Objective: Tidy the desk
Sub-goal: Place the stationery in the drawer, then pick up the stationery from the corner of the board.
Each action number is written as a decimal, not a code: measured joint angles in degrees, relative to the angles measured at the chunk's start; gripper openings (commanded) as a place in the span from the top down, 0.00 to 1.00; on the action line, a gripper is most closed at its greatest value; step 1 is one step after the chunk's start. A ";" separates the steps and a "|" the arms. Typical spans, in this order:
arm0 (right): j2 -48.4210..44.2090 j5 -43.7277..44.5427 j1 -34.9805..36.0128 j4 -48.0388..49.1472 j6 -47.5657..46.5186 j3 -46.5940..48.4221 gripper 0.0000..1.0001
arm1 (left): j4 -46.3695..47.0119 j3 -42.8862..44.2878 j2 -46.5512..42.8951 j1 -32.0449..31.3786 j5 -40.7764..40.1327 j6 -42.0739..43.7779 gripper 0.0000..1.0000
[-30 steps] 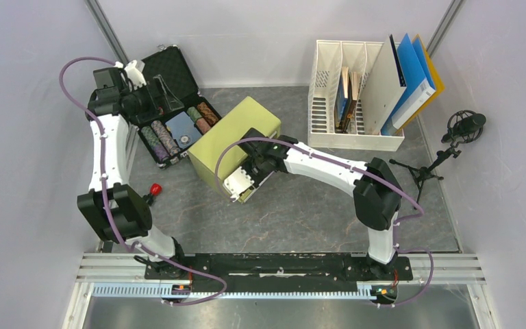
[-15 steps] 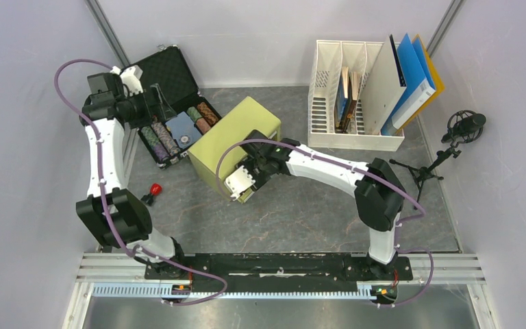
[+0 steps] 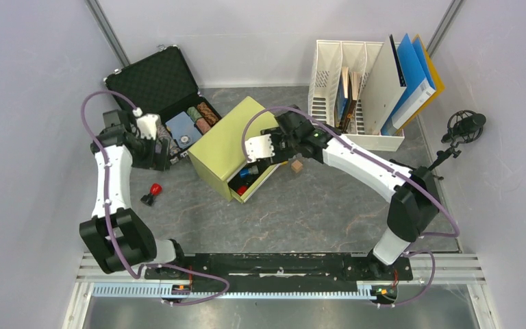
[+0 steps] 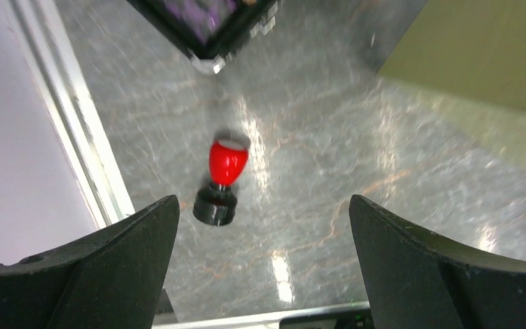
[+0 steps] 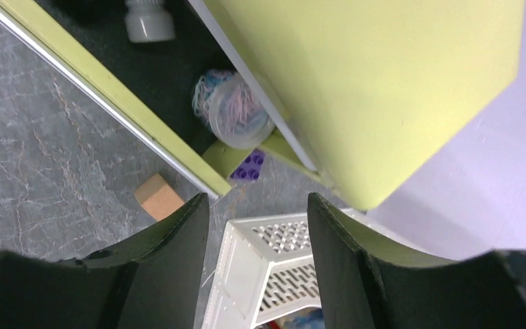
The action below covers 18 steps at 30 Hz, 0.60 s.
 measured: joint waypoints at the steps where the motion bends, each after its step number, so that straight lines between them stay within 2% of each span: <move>1: -0.68 -0.28 -0.79 0.44 0.79 -0.79 0.39 | -0.22 -1.64 -0.04 0.00 -0.72 1.16 0.00; 9: -1.66 -3.52 -5.40 2.27 8.59 -4.42 0.37 | 0.04 -10.49 -0.07 0.04 -6.29 7.02 0.00; 18: -4.13 -4.92 -12.13 2.73 14.51 -6.84 0.37 | 8.35 -16.81 4.42 0.15 -13.38 12.31 0.00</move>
